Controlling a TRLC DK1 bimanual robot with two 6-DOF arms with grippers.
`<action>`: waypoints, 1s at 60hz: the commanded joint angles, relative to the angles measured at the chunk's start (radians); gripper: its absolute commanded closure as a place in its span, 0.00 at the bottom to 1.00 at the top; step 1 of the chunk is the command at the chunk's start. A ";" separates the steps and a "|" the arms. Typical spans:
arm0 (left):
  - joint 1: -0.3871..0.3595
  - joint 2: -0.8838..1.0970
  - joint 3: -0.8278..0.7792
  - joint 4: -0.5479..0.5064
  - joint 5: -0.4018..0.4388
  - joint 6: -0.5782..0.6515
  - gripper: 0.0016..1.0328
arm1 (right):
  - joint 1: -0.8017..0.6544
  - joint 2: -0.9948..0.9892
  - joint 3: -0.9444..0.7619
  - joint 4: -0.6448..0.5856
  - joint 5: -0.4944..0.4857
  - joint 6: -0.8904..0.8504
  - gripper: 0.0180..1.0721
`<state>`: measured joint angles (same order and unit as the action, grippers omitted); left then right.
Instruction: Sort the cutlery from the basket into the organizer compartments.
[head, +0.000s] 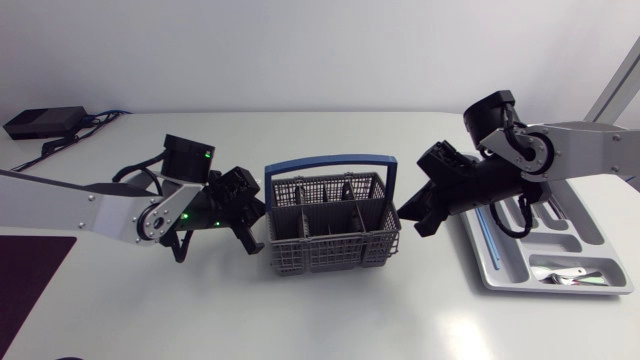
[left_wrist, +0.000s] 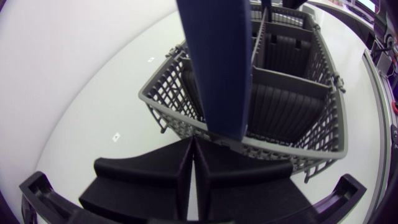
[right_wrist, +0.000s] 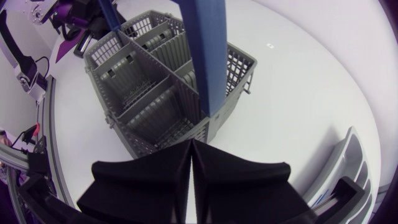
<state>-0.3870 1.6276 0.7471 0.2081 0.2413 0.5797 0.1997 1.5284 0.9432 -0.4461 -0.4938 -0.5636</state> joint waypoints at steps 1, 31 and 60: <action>0.008 0.018 0.064 0.033 0.038 -0.007 0.97 | 0.060 0.026 0.023 -0.005 -0.035 0.033 0.94; 0.037 0.104 0.164 0.042 0.041 -0.034 0.97 | 0.069 0.127 0.123 0.099 0.083 0.100 0.94; 0.053 0.094 0.147 0.079 0.041 -0.070 0.97 | 0.096 0.049 0.035 0.122 0.138 0.113 0.94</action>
<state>-0.3180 1.7161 0.8715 0.2646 0.2504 0.5262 0.2680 1.6176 1.0080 -0.3401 -0.3420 -0.4809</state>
